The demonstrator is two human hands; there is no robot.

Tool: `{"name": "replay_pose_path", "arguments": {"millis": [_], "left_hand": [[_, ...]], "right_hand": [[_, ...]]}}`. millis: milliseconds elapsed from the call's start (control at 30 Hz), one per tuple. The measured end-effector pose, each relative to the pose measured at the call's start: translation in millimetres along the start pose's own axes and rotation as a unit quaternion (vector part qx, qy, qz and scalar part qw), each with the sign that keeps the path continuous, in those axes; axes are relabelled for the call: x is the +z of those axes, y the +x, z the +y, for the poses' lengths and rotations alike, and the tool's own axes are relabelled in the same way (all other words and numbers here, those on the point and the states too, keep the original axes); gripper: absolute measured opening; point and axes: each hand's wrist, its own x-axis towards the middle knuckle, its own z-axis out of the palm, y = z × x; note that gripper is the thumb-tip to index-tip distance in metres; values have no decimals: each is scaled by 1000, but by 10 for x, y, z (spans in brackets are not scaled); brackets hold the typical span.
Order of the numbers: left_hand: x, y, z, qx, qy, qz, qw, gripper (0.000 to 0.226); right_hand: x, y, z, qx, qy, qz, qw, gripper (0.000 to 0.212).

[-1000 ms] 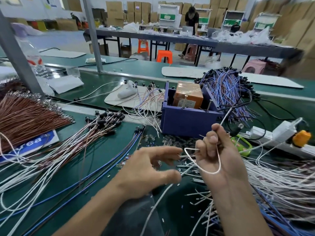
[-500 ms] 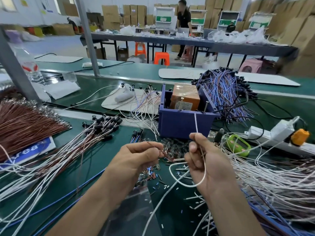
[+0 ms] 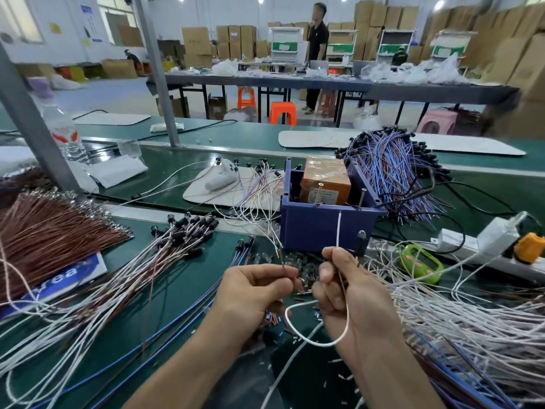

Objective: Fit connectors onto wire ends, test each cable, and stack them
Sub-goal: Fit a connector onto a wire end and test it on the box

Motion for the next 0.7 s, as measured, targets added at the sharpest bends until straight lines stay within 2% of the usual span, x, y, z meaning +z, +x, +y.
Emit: {"name": "replay_pose_path", "arguments": {"millis": [200,400,500,633,700], "left_hand": [[176,109,103,34,15,71,997,12],[546,286,218,19,-181,130,975,11],[640,333,251,20,-207,117,971,15],[494,345,286,92,-147,142,975,19],[378,349,305,110,-139,143,974,17]], "right_hand": [[-30,22,-53,-26,37,-2,999,21],[21,144,-133,-48,82,25,995,19],[52,205,-202,-61,24,35,997,18],[40,188,-268,-72,-111,21,991,19],[29,161,-259,-71,-131,5,989,18]]}}
